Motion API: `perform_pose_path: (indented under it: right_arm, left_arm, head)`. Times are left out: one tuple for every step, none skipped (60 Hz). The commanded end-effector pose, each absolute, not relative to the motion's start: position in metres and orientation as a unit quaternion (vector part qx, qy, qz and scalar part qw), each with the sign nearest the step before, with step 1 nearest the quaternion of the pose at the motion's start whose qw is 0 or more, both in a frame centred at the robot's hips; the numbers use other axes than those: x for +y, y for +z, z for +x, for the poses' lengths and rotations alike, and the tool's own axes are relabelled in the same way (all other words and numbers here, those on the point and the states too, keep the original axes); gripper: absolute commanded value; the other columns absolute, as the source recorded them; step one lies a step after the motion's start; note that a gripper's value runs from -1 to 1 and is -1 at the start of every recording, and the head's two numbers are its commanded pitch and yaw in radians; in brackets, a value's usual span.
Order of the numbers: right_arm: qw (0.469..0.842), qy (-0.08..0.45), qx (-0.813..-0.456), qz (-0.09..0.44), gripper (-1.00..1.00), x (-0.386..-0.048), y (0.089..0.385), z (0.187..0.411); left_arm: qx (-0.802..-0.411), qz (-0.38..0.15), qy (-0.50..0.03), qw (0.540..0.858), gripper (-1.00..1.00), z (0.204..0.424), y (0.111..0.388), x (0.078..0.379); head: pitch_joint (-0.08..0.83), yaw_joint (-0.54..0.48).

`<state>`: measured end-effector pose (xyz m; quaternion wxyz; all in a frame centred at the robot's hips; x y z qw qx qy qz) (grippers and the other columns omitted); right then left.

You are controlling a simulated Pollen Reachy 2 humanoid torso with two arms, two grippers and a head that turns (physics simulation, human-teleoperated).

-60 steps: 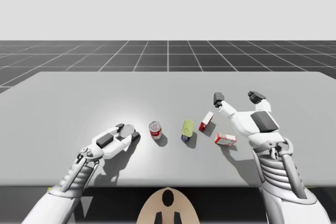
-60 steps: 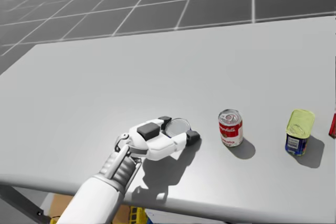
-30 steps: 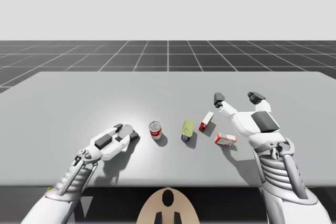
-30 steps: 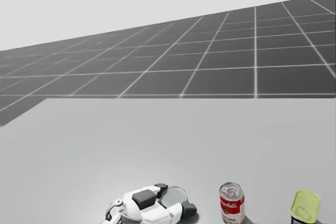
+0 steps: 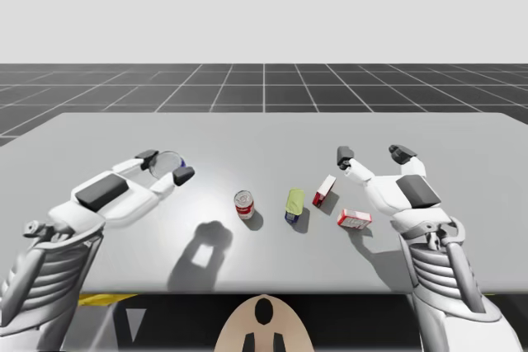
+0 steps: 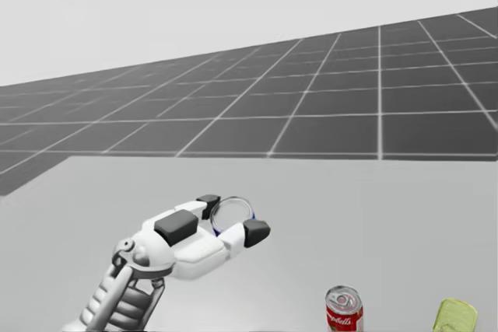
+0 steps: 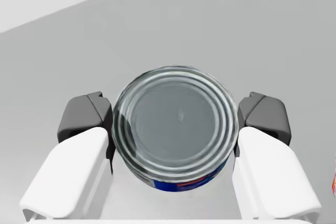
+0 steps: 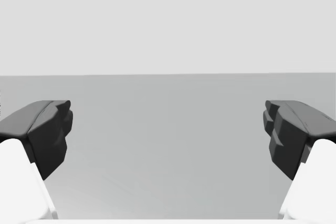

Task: Lift the tuna fish can off the table.

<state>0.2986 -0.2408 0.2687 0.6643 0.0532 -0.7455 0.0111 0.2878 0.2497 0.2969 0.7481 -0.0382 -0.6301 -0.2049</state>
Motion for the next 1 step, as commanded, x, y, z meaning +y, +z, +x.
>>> perform_pose_path:
  right_arm:
    - [0.667,0.012,-0.743,0.058,-1.00,-0.2418,0.2681,0.2982]
  left_arm:
    - [-0.701,-0.007,-0.187,0.688,1.00,0.2823,0.3739,0.2491]
  head:
    - [0.258,0.35]
